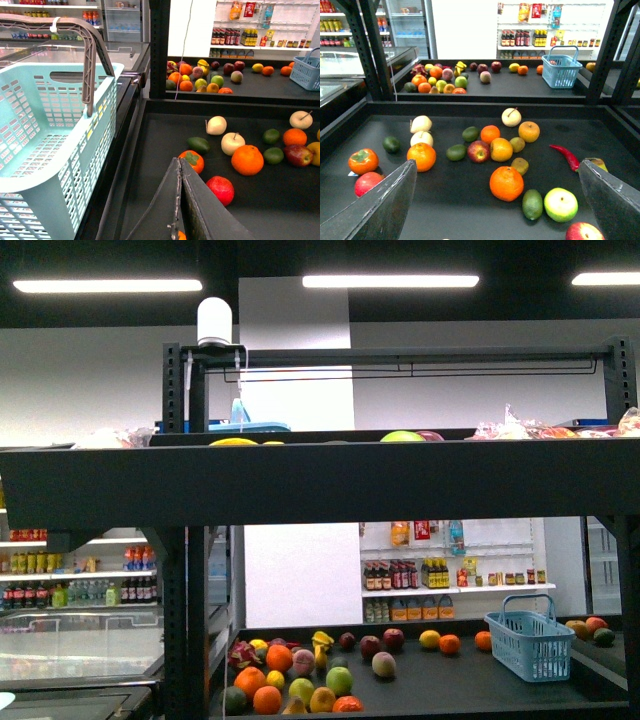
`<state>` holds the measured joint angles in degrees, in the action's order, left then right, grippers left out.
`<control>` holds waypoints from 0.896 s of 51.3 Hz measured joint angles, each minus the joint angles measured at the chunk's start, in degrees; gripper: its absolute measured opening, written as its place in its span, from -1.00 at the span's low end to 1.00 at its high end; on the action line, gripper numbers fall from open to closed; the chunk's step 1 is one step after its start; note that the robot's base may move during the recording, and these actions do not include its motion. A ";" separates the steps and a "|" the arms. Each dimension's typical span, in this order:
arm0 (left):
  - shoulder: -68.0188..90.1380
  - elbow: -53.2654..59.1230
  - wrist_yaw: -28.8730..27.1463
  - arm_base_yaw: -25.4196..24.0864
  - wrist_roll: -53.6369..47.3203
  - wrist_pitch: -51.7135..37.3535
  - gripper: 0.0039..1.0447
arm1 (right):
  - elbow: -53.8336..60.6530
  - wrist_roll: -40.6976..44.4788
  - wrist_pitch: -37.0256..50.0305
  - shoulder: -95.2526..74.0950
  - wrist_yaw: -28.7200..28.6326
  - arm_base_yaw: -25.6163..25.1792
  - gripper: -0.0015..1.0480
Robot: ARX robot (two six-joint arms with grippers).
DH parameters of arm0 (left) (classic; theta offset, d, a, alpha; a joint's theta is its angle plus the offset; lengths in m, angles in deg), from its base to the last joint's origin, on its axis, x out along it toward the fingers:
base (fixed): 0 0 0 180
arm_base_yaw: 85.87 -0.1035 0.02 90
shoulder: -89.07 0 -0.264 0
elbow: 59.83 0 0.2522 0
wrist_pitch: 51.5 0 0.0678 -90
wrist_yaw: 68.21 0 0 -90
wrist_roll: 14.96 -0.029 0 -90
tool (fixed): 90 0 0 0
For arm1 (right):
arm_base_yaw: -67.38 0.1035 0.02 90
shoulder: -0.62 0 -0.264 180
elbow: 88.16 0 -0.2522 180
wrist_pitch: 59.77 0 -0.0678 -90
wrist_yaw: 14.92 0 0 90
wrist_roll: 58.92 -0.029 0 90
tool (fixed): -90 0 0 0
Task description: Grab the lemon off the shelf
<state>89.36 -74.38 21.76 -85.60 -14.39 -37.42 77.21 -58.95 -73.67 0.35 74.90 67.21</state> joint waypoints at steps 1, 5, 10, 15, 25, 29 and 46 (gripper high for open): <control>0.00 0.00 0.00 0.00 0.00 0.00 -0.96 | 0.00 0.00 0.00 0.00 0.00 0.00 0.86; 0.00 0.00 -0.02 0.00 0.02 0.00 -0.77 | 0.00 0.00 0.00 0.00 0.00 0.00 0.86; 0.00 0.00 0.00 0.00 0.02 0.00 -0.46 | 0.00 0.00 0.00 0.00 0.00 0.00 0.86; 0.00 0.00 -0.02 0.00 0.02 0.00 -0.12 | 0.00 0.00 0.00 0.00 0.00 0.00 0.86; 0.00 0.00 0.00 0.00 0.02 0.00 0.60 | 0.00 0.00 0.00 0.00 0.00 0.00 0.86; 0.00 0.00 -0.02 0.00 -0.11 0.00 0.88 | 0.00 0.00 0.00 0.00 0.00 0.00 0.86; 0.00 0.00 0.00 0.00 -0.11 0.00 0.85 | 0.00 0.00 0.00 0.00 0.00 0.00 0.86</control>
<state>89.36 -74.38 21.76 -85.60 -14.49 -37.42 77.21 -58.95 -73.67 0.35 74.90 67.21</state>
